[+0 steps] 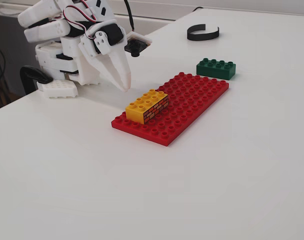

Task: Grab the loose lego brick and stack it on top of the fixed one.

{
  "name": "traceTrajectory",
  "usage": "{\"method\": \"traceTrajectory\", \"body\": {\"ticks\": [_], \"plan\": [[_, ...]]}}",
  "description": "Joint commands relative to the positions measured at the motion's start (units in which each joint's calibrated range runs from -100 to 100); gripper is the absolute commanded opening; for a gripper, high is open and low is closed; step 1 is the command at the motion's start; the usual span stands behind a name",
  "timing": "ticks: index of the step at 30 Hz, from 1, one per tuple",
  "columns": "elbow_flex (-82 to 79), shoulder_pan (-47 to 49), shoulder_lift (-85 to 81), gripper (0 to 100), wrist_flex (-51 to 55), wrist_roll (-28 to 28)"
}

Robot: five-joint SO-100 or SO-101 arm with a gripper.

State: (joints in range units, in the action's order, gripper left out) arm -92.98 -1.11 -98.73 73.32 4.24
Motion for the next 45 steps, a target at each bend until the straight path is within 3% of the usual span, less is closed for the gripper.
{"method": "traceTrajectory", "body": {"ticks": [1,19,26,35,45], "plan": [[0.2,0.1,0.3,1,0.8,0.2],[4.4,-1.4,1.0,1,1.0,0.8],[18.9,-5.3,3.9,1,-0.1,10.1],[57.0,-1.4,49.5,1,4.7,11.2],[110.4,18.8,92.3,1,26.2,12.0]]}}
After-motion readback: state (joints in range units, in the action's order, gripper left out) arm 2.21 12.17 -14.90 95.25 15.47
